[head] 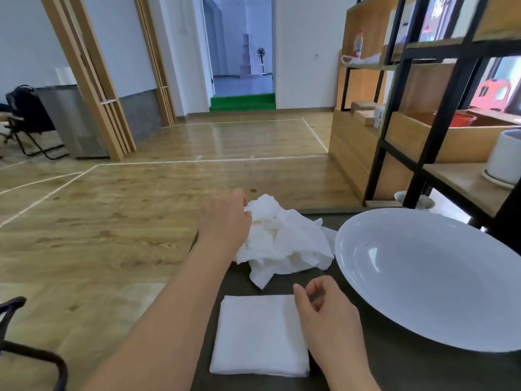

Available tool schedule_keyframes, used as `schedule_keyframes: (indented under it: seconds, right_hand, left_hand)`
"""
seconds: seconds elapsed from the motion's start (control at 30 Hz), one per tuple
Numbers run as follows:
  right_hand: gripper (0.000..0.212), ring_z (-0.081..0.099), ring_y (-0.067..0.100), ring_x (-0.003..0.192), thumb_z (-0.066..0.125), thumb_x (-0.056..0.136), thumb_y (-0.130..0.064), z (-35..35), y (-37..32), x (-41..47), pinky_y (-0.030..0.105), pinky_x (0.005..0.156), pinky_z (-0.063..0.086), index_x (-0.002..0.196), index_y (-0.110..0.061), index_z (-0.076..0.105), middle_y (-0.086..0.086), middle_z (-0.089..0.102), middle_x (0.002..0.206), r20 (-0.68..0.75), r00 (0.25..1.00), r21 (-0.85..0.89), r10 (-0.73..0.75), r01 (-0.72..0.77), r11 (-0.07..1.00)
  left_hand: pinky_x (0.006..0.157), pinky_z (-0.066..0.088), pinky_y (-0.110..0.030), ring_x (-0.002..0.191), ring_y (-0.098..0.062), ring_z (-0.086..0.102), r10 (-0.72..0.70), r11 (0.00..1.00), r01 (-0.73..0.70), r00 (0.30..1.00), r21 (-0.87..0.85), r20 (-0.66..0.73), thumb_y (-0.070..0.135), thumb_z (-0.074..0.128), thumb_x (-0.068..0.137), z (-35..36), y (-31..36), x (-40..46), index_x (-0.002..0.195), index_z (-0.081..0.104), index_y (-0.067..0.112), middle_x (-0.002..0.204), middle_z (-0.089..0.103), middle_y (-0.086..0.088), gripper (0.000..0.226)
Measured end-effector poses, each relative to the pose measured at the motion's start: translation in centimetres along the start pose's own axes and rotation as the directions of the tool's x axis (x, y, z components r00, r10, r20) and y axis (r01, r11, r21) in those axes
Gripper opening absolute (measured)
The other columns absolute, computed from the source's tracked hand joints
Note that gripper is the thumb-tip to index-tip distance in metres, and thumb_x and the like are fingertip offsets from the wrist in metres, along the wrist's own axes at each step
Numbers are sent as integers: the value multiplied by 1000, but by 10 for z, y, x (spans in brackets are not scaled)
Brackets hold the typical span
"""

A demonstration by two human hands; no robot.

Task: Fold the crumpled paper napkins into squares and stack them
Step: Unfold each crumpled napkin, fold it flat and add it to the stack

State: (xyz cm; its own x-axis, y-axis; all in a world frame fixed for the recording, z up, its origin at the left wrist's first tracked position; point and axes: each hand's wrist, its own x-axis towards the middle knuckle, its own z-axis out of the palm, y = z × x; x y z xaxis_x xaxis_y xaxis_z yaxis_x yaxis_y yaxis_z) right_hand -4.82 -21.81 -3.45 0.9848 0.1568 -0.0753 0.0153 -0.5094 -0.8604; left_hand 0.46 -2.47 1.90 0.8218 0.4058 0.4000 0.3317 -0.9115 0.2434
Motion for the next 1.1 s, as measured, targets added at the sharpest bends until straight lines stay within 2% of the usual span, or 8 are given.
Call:
schedule_keyframes:
  seconds: [0.13, 0.3, 0.5, 0.6, 0.67, 0.77, 0.87, 1.1]
  right_hand:
    - [19, 56, 6, 63, 58, 90, -40, -2, 4, 9, 14, 55, 38, 80, -25, 52, -4, 60, 69, -9, 1000, 56, -11, 12, 998]
    - [18, 57, 7, 65, 58, 89, -40, -4, 6, 16, 15, 57, 41, 79, -26, 53, -4, 60, 70, -35, 999, 109, -3, 6, 994]
    - [18, 57, 6, 66, 56, 91, -41, -1, 5, 13, 14, 56, 41, 79, -28, 52, -7, 59, 71, -20, 1000, 114, -11, 14, 993]
    - [19, 55, 6, 65, 54, 91, -42, 0, 5, 10, 13, 54, 38, 79, -28, 52, -7, 59, 71, -26, 999, 103, -25, 28, 994]
    - [18, 55, 5, 67, 54, 91, -42, 0, 5, 9, 13, 54, 37, 80, -28, 52, -8, 58, 72, -30, 999, 95, -40, 42, 995]
    - [15, 56, 4, 68, 54, 92, -41, 0, 5, 9, 12, 55, 37, 83, -29, 53, -11, 58, 75, -22, 999, 87, -48, 50, 995]
    - [14, 55, 3, 68, 54, 92, -41, -1, 5, 10, 11, 54, 35, 85, -29, 53, -11, 58, 76, -20, 998, 73, -61, 63, 995]
    - [14, 55, 2, 69, 53, 92, -40, -3, 7, 11, 11, 54, 35, 83, -30, 52, -12, 57, 76, -23, 997, 61, -69, 70, 996]
  left_hand:
    - [77, 41, -26, 105, -20, 54, 64, 998, -69, 956, 7, 286, 18, 61, 84, 24, 1, 39, 116, 60, 21, 114, 59, 1, 32]
    - [68, 46, -27, 87, -19, 62, 64, 998, -57, 947, -30, 315, 16, 57, 88, 32, 6, 44, 94, 73, 24, 95, 68, 3, 19]
    - [76, 42, -25, 97, -14, 57, 79, 997, -61, 875, -54, 478, 20, 57, 84, 26, 6, 37, 109, 67, 30, 104, 59, 10, 28]
    - [60, 37, -26, 70, -16, 47, 77, 997, -77, 911, -16, 406, 17, 55, 81, 29, 5, 32, 75, 57, 32, 77, 51, 8, 16]
    - [51, 28, -27, 57, -18, 36, 70, 998, -68, 940, -18, 333, 15, 52, 84, 29, 7, 29, 59, 47, 23, 60, 43, 2, 26]
    - [49, 35, -25, 58, -15, 48, 54, 998, -43, 958, -44, 283, 17, 53, 89, 23, 7, 25, 69, 68, 19, 60, 55, 5, 25]
    - [64, 51, -29, 75, -15, 62, 43, 997, -23, 963, -80, 265, 20, 62, 87, 19, 6, 24, 84, 76, 17, 80, 70, 4, 14]
    - [66, 42, -31, 72, -18, 50, 46, 981, -4, 976, -194, 211, 13, 58, 91, 15, 5, 24, 80, 71, 20, 78, 58, 3, 18]
